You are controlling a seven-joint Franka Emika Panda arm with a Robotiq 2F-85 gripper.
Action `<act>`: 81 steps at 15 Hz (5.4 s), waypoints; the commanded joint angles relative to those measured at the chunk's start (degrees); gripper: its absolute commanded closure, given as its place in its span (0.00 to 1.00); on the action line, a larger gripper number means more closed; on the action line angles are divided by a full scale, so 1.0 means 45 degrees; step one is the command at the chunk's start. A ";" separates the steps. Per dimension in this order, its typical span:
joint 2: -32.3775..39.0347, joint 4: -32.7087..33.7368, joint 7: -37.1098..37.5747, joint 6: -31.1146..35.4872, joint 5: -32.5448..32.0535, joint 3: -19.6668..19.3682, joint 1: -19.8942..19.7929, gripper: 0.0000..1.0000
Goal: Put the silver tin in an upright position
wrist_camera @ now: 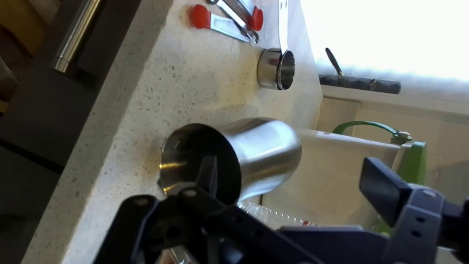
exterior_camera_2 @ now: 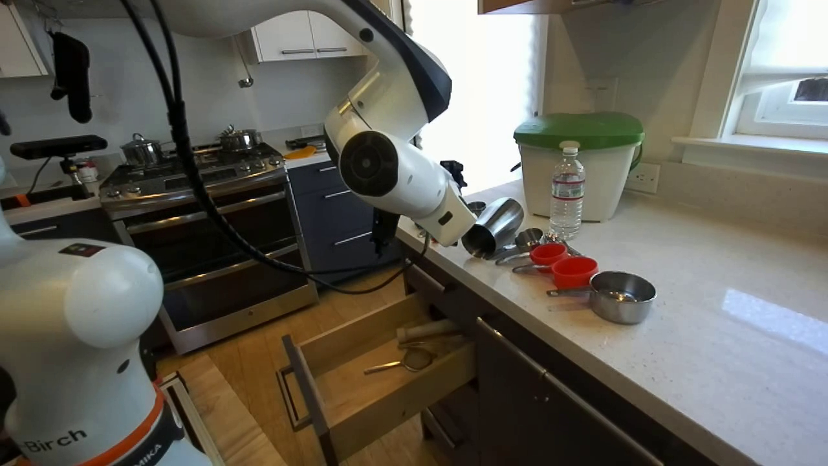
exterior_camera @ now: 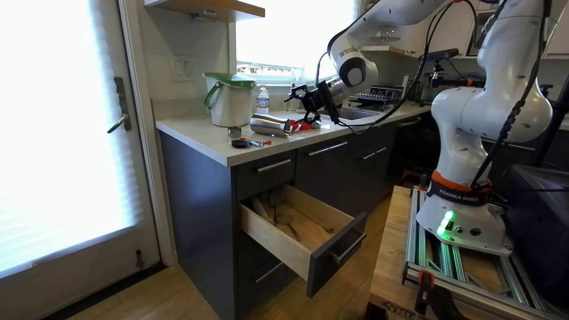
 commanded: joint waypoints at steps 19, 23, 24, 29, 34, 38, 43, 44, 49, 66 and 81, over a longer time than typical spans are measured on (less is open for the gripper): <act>0.3580 0.1469 -0.1040 -0.2502 0.3981 0.8678 -0.9548 0.34; 0.3595 0.1463 -0.1048 -0.2650 0.4034 0.8849 -0.9738 0.66; 0.3592 0.1464 -0.1048 -0.2673 0.4043 0.8870 -0.9770 0.73; 0.3438 0.1419 -0.0995 -0.2789 0.4082 0.8905 -0.9892 1.00; 0.2889 0.1358 -0.0773 -0.3076 0.3821 0.8978 -0.9976 0.99; 0.1816 0.1155 -0.0354 -0.2690 0.2526 0.9146 -0.9953 0.99; 0.0206 0.1318 0.1688 -0.0264 -0.1951 0.9837 -0.9859 0.99; 0.0113 0.1281 0.2249 0.0317 -0.2961 1.0197 -0.9725 0.99; 0.0559 0.1489 0.6248 0.2727 -0.8277 1.1758 -0.9350 0.99; -0.1353 0.5976 1.2433 -0.5925 -2.0094 1.0633 -1.1974 0.99; -0.0935 0.8241 1.2568 -0.8250 -2.1898 1.0549 -1.1017 0.99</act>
